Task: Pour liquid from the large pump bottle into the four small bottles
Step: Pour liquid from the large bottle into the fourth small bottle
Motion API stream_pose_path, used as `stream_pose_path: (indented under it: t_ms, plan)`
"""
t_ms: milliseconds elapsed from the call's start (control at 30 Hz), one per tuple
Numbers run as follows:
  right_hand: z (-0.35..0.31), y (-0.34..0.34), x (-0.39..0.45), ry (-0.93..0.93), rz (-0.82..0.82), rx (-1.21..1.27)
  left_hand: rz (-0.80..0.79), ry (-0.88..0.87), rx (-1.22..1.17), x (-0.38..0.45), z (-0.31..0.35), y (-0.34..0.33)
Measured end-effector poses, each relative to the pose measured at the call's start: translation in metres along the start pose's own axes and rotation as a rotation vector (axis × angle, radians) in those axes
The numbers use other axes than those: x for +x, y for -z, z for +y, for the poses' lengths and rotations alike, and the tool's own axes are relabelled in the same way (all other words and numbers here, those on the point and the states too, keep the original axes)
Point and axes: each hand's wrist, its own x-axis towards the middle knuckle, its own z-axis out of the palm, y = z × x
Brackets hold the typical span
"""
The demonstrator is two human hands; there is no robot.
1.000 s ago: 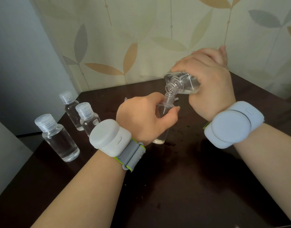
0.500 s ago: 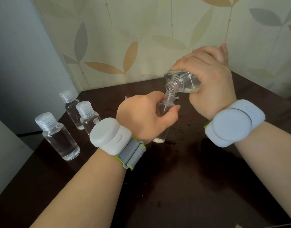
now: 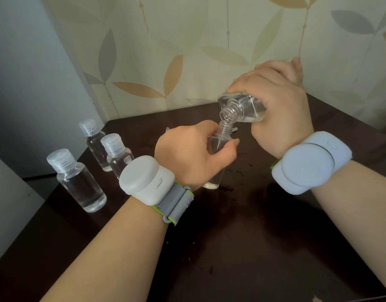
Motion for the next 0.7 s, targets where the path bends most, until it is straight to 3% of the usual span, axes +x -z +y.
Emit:
stream_pose_path:
  t_ms: [700]
  plan:
    - [-0.0007,0.0003,0.0003,0.000,0.001,-0.009,0.012,-0.006,-0.008,0.0000,-0.0004,-0.0001]
